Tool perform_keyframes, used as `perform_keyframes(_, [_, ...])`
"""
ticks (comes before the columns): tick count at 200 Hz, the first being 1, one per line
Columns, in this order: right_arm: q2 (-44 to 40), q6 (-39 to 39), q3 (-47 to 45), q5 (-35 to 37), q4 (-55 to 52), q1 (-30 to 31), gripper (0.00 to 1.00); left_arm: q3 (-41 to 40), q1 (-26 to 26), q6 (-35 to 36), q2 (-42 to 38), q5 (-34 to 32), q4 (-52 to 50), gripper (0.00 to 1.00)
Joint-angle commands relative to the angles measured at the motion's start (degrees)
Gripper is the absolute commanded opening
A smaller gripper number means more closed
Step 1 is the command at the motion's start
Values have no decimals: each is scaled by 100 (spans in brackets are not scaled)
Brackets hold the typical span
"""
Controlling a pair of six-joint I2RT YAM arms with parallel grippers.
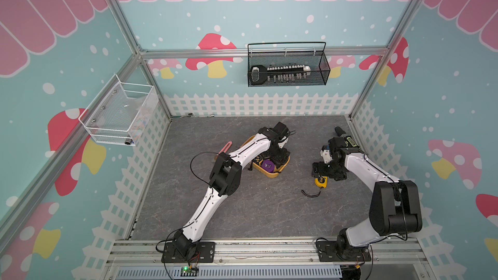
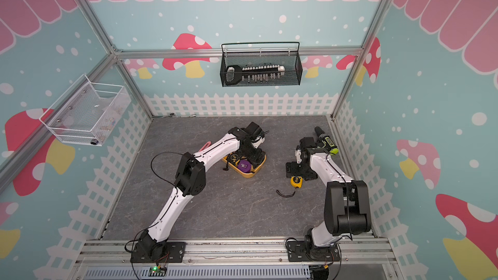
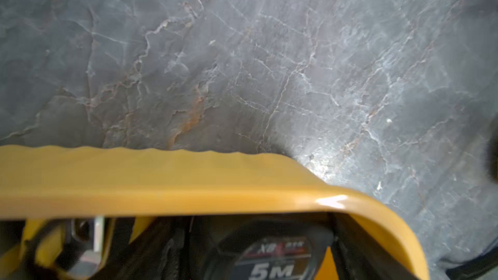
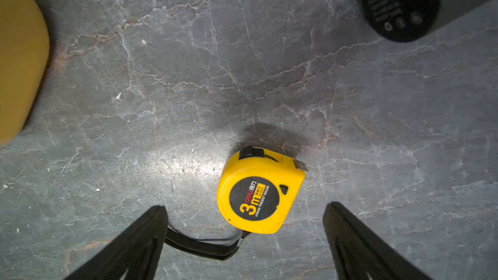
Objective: Take the tape measure out of the storage box
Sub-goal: Pick up the tape measure from the storage box.
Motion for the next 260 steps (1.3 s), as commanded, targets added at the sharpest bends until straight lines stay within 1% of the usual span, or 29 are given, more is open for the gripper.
perform_keyframes(1, [46,-75,140,-128,-78,-13,98,-245,-3,50,169,30,105,90])
perform_keyframes(12, [41,-75,148,-138,-78,-13,98,-343,-8,59,130,13,112,86])
perform_keyframes(41, [-19,-67,161,-237,-78,-13,97,-485,-1,41,-52,-105,114,63])
perform_keyframes(63, [-166,-101,133,-488,-27,-13,96,-532,52,-37,-327,-165,146,50])
perform_keyframes(80, [-377,-173,62,-809,106,-7,95,-588,154,-200,-623,-114,212,46])
perform_keyframes(114, [-813,-293,-76,-1631,436,30,93,-738,421,-550,-1150,129,270,41])
perform_keyframes(145, [-1130,-258,-289,-2485,1064,163,91,-1072,710,-1300,-1561,548,393,39])
perform_keyframes(162, [-1240,81,-580,-2849,1805,282,91,-1273,773,-1624,-1782,785,571,39])
perform_keyframes(181, [-1258,802,-991,-3256,3021,407,91,-1438,796,-1983,-1958,1098,702,39])
perform_keyframes(198, [-1178,1321,-1134,-3252,3916,644,91,-1693,800,-2387,-2133,1431,967,39])
perform_keyframes(211, [-1037,1606,-1094,-3137,4372,907,92,-1906,802,-2679,-2272,1619,1192,38])
perform_keyframes(238, [-591,2128,-958,-3011,5248,1410,92,-2320,800,-3121,-2540,1799,1699,38])
perform_keyframes(260, [-218,2574,-943,-2999,5823,1557,91,-2473,800,-3329,-2637,1932,1891,38])
